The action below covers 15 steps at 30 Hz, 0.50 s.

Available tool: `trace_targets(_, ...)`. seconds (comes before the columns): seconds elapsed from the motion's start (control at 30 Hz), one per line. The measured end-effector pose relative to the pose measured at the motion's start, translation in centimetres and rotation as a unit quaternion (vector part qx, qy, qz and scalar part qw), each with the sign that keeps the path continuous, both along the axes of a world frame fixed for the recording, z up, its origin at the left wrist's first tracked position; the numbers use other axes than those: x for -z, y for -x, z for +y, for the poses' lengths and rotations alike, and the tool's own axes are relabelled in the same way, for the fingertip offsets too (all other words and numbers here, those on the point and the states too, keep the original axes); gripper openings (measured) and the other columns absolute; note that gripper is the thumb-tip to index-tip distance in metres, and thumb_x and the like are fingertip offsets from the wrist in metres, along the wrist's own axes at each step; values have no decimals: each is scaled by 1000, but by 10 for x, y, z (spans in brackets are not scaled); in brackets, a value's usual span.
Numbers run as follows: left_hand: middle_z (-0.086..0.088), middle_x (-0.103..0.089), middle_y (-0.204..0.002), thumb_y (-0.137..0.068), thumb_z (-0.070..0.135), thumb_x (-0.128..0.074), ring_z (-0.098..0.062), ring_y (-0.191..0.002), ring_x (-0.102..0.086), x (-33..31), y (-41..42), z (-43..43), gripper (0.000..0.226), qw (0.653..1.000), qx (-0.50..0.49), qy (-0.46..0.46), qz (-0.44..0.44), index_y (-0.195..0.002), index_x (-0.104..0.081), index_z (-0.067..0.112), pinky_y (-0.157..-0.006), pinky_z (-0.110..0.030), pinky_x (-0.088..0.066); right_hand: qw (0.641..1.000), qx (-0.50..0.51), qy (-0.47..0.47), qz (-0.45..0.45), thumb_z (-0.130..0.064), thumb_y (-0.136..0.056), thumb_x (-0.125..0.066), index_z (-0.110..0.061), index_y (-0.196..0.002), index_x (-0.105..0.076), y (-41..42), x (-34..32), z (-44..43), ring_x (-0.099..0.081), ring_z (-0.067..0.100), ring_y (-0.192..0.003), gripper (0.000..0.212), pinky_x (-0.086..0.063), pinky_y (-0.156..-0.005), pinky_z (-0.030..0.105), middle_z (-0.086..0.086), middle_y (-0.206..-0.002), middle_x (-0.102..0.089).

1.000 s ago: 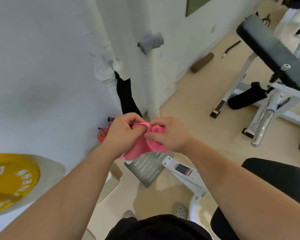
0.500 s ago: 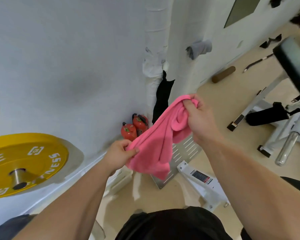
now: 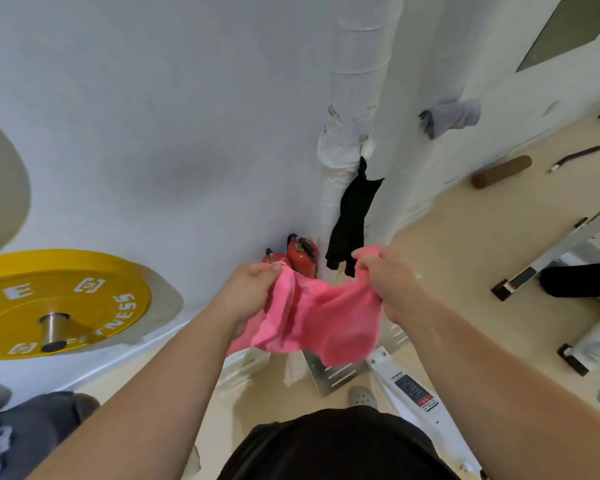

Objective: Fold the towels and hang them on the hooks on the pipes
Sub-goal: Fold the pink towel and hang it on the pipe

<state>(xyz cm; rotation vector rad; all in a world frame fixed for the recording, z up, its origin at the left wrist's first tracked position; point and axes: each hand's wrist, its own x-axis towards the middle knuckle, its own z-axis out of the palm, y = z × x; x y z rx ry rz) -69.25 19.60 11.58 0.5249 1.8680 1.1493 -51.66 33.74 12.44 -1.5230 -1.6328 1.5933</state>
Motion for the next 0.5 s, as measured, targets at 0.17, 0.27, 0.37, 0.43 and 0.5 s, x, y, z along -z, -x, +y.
trace_targets(0.17, 4, -60, -57, -97, 18, -63, -10, -52, -52, -14, -49, 57, 25, 996, -62, 12, -65, -76, -73, 13, -46, -17, -39, 989, -127, 12, 77, -4, -90, -57, -20, -89, -71, -6, -3, 17, -60, 8, -75, 21, -45, -64, 19, -4, -84, -69)
trace_targets(0.27, -6, -65, -65, -91, 12, -68, -16, -58, -57, -19, -75, 83, 15, 993, -75, -6, -89, -80, -75, 4, -52, -21, -44, 980, -164, 9, 113, -2, -91, -58, -25, -83, -72, -15, 5, 31, -63, 9, -77, 28, -48, -66, 24, -5, -82, -71)
trace_targets(0.37, -12, -73, -82, -82, 10, -67, -21, -74, -63, -17, -91, 96, 14, 994, -109, -29, -5, -83, -80, 16, -69, -35, -50, 968, -154, 80, 182, 2, -93, -54, -17, -89, -74, -29, 1, 51, -68, 13, -75, 29, -53, -65, 25, 1, -80, -74)
trace_targets(0.43, -11, -78, -88, -88, 4, -69, -21, -79, -68, -16, -99, 101, 24, 983, -167, -69, 28, -81, -82, 23, -75, -39, -56, 946, -151, 169, 233, 10, -96, -43, -4, -102, -70, -36, 2, 63, -73, 17, -78, 31, -59, -70, 24, 7, -83, -76)
trace_targets(0.5, -10, -78, -86, -93, 10, -69, -19, -78, -69, -16, -103, 103, 23, 975, -195, -93, 50, -80, -81, 24, -79, -44, -59, 946, -181, 155, 222, 12, -96, -42, -1, -111, -68, -36, 6, 72, -75, 20, -90, 32, -60, -86, 31, 9, -94, -78)
